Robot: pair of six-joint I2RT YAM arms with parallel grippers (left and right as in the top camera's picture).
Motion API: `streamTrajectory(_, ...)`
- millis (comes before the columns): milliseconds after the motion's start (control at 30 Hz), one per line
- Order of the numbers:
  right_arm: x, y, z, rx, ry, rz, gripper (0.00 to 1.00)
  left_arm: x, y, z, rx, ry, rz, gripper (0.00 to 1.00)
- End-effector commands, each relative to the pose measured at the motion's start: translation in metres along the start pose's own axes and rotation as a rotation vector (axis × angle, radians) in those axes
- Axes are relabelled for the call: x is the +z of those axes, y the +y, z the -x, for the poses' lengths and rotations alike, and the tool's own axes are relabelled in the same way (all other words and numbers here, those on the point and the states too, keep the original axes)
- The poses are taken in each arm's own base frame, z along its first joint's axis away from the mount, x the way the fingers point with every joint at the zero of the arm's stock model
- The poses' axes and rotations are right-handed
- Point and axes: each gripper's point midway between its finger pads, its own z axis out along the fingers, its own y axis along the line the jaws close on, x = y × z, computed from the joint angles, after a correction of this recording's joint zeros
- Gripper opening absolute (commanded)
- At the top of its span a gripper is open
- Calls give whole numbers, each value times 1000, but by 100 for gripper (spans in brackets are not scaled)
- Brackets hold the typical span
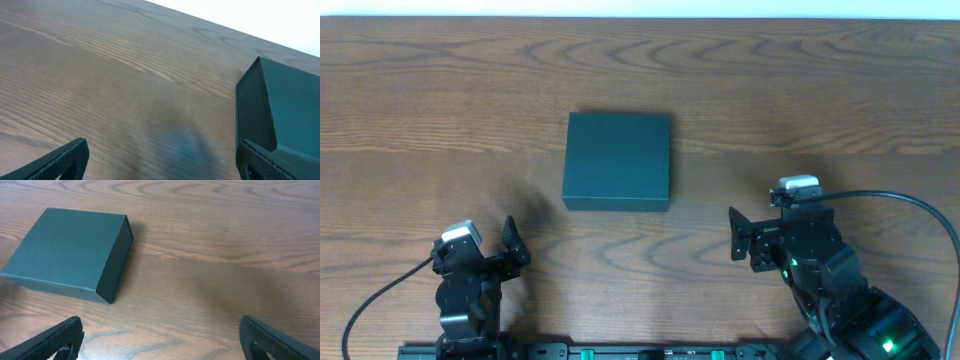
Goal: Pack container
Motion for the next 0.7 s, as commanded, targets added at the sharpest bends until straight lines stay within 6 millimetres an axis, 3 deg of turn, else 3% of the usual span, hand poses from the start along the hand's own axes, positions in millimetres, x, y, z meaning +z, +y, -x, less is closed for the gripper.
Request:
streamTrajectory(0,0,-2,1,-10,-3,-9,99,3,1,-7,-15,13,-2,95)
streamTrajectory(500,0,-2,0,-11,-1,-9,99,3,1,-7,-15,13,-2,95)
streamTrajectory(667,-5,-26,-21,-93,71,-88,99,3,1,-7,-15,13,-2,95)
